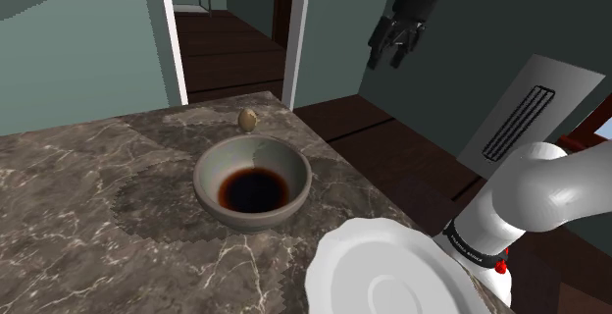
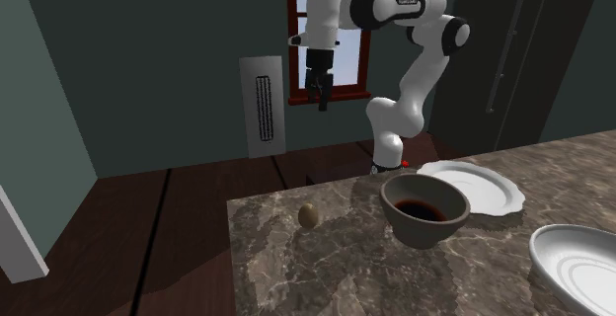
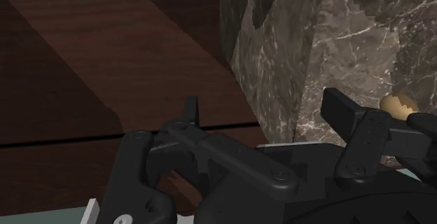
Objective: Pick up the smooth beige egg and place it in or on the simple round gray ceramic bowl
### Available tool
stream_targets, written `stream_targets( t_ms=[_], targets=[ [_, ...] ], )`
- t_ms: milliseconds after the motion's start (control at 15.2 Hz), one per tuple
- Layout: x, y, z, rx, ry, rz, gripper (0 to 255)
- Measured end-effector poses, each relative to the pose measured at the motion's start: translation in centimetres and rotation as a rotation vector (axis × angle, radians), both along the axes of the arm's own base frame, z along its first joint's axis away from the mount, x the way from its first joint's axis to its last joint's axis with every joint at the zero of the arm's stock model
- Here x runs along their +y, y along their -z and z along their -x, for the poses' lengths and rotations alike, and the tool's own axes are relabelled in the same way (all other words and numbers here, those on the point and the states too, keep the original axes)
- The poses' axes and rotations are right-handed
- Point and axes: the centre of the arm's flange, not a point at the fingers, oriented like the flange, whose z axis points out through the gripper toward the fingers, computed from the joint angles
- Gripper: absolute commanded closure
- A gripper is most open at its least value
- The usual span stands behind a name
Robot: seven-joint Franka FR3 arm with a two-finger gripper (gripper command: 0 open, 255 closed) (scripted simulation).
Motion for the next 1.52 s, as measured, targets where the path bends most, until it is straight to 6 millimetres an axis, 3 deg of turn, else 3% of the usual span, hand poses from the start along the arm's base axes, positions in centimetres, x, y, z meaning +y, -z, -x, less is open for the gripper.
stream_targets(
  t_ms=[462, 1254, 1518],
  targets=[
    [9.3, 2.3, -3.9, 0.017, 0.090, 0.042, 0],
    [23.7, 7.9, -11.6, 0.046, 0.243, 0.114, 0],
    [27.7, 9.4, -14.6, 0.056, 0.296, 0.138, 0]
  ],
)
